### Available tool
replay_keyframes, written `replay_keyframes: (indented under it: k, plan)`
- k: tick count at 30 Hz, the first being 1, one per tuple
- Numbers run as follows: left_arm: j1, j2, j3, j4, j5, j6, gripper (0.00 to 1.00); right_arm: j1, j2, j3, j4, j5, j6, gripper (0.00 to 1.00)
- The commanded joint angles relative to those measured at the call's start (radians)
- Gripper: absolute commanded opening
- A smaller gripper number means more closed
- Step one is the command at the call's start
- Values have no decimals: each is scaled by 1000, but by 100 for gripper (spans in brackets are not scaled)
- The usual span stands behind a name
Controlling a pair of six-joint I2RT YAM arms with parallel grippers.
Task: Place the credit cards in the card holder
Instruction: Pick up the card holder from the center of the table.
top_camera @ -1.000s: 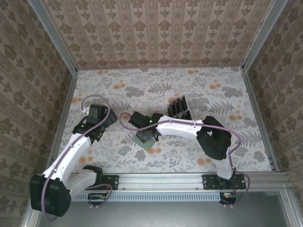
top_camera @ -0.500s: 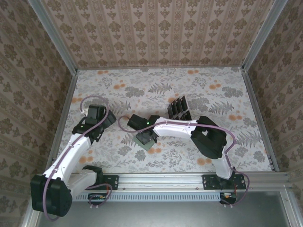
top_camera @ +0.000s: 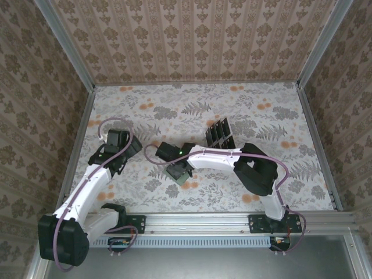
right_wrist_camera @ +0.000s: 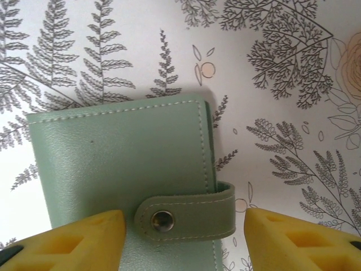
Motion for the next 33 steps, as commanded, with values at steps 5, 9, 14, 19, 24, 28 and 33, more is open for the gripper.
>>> replay_keyframes:
  k: [5,9,14,19,24,28,33]
  plan:
    - [7,-2,-17,1,23,-10,100,19,-26,29,-47,16,-5,59]
    - [7,0,-19,1,27,-10,100,18,-4,23,-46,27,-8,57]
    - [7,-2,-19,0,28,-10,100,15,17,10,-43,65,-8,55]
    - [7,0,-18,2,30,-9,100,3,17,-2,-30,71,0,48]
    - [7,0,-19,4,35,-6,100,-11,17,-8,-22,51,11,37]
    - [8,-2,-20,5,38,-4,100,-20,19,-15,-21,34,17,24]
    - [9,-2,-20,4,44,-2,100,-35,6,-22,-19,18,20,6]
